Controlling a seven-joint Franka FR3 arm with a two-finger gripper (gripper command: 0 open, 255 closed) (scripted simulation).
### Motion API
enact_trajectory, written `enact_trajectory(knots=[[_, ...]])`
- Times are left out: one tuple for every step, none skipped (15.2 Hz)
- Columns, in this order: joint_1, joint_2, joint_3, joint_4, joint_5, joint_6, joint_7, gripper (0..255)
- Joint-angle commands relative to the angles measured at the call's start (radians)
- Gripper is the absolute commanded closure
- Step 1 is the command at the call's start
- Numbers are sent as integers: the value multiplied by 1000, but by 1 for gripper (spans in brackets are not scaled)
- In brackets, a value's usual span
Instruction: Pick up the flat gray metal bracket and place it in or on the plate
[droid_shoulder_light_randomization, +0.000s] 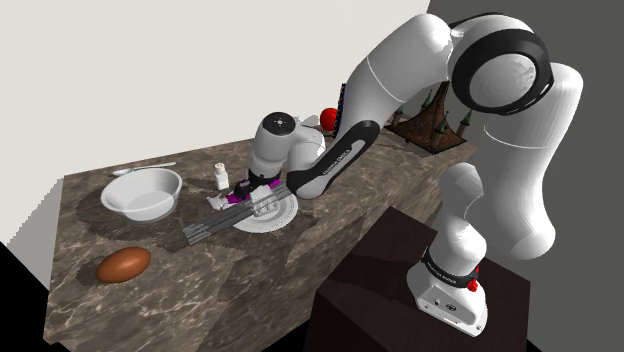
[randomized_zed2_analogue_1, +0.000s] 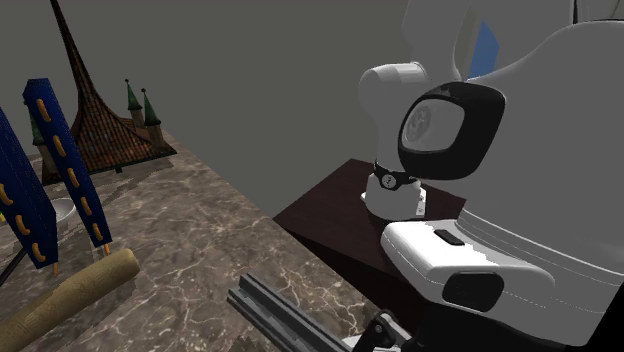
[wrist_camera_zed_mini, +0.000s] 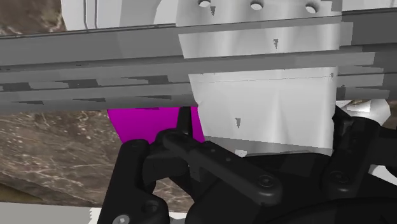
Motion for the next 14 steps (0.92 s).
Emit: enact_trajectory(knots=[[1, 5, 3, -5, 0, 0, 0, 0], [3, -4, 3, -3, 0, -10, -3, 0], [23, -45, -9, -14, -22, -41, 10, 0], [41, -86, -19, -24, -43, -74, 24, 0], [57, -128, -25, -32, -65, -109, 37, 0], [66, -161, -26, -37, -81, -137, 47, 0], [64, -161, -24, -37, -82, -137, 47, 0], [63, -161, -24, -37, -82, -137, 48, 0], [63, -161, -24, -37, -82, -137, 48, 0], [63, -161, -24, -37, -82, -137, 48, 0], [63, -161, -24, -37, -82, -137, 48, 0], [63, -161, -24, -37, -82, -137, 48, 0], [63, -161, -24, -37, -82, -137, 48, 0], [63, -161, -24, -37, -82, -137, 48, 0]])
